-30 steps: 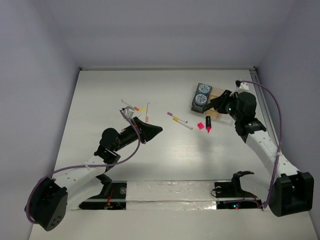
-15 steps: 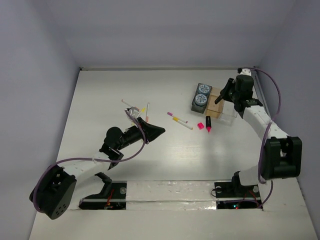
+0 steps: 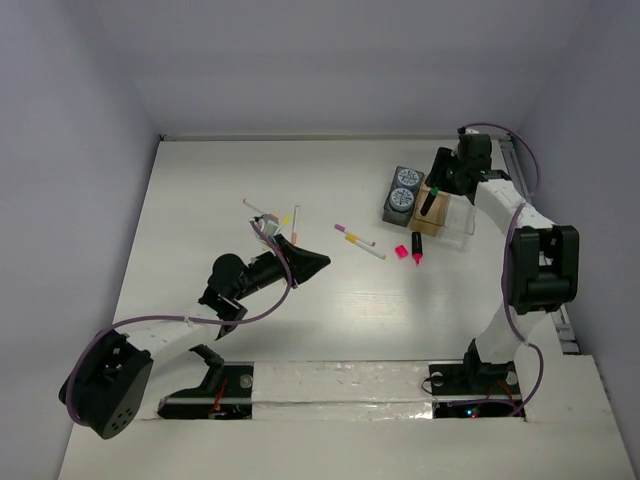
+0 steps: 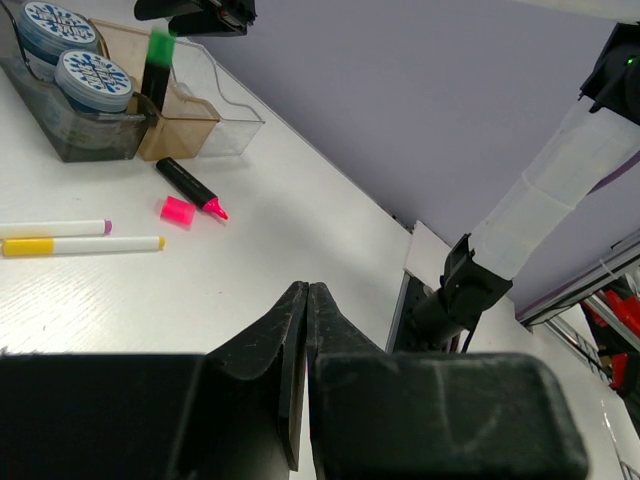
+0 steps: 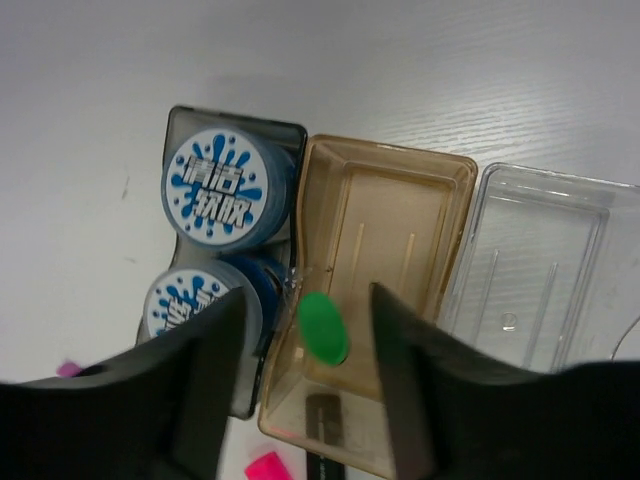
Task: Sort the stationery into containers
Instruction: Place the pen in the storage box, then pick up the pen from the center of the board.
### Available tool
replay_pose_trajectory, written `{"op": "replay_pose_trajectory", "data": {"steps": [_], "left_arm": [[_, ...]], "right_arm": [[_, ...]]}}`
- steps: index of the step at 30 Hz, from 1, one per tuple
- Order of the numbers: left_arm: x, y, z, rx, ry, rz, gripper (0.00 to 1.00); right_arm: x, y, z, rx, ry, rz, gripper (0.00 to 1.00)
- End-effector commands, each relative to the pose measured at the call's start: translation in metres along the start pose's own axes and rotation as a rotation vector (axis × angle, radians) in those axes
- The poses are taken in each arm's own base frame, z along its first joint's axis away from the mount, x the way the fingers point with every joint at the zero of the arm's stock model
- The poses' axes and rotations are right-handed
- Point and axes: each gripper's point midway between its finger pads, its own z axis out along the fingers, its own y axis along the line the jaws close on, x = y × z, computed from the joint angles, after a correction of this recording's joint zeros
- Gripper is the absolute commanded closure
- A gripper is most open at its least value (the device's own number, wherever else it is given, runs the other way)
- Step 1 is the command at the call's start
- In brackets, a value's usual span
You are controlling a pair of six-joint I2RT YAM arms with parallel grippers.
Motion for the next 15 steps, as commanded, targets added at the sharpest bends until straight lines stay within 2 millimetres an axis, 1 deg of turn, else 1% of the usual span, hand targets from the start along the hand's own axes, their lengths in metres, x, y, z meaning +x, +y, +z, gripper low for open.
{"op": "replay_pose_trajectory", "data": {"steps": [1, 3, 4, 5, 7, 8, 9, 10, 11, 12, 13, 14, 15], "left_arm": [[-0.010, -0.012, 0.001, 0.053, -0.031, 0.052, 1.00], [-0.010, -0.011, 0.001, 0.050, -0.030, 0.052, 1.00], [-0.010, -0.011, 0.002, 0.050, -0.030, 0.052, 1.00], [-0.009, -0.011, 0.002, 0.049, -0.029, 0.049, 1.00], [-0.010, -0.011, 0.002, 0.052, -0.030, 0.049, 1.00], [-0.009, -0.011, 0.002, 0.052, -0.028, 0.047, 1.00], [-0.009, -0.011, 0.003, 0.051, -0.029, 0.047, 1.00], [-0.009, -0.011, 0.003, 0.052, -0.028, 0.047, 1.00], [-0.009, -0.010, 0.002, 0.048, -0.028, 0.047, 1.00], [-0.010, -0.011, 0.002, 0.049, -0.032, 0.049, 1.00], [-0.010, -0.010, 0.002, 0.045, -0.032, 0.051, 1.00], [-0.010, -0.009, 0.002, 0.042, -0.033, 0.052, 1.00], [-0.011, -0.009, 0.003, 0.040, -0.035, 0.052, 1.00]], "right_arm": [[-0.022, 0.004, -0.003, -0.009, -0.022, -0.004, 0.35], [-0.034, 0.005, -0.006, 0.002, -0.057, -0.006, 0.24], [-0.038, 0.006, -0.007, 0.000, -0.065, -0.010, 0.22], [-0.046, 0.008, -0.010, -0.004, -0.083, -0.012, 0.21], [-0.054, 0.013, -0.014, -0.024, -0.099, -0.014, 0.20], [-0.059, 0.018, -0.022, -0.044, -0.116, -0.016, 0.20], [-0.054, 0.021, -0.024, -0.063, -0.112, -0.015, 0.20], [-0.059, 0.025, -0.030, -0.087, -0.140, -0.017, 0.21], [-0.064, 0.032, -0.045, -0.123, -0.173, -0.017, 0.25], [-0.059, 0.042, -0.054, -0.186, -0.171, -0.021, 0.41], [-0.042, 0.041, -0.053, -0.206, -0.155, -0.019, 0.49], [-0.030, 0.057, -0.060, -0.248, -0.143, -0.034, 0.62], [-0.012, 0.062, -0.070, -0.265, -0.126, -0.047, 0.86]]}}
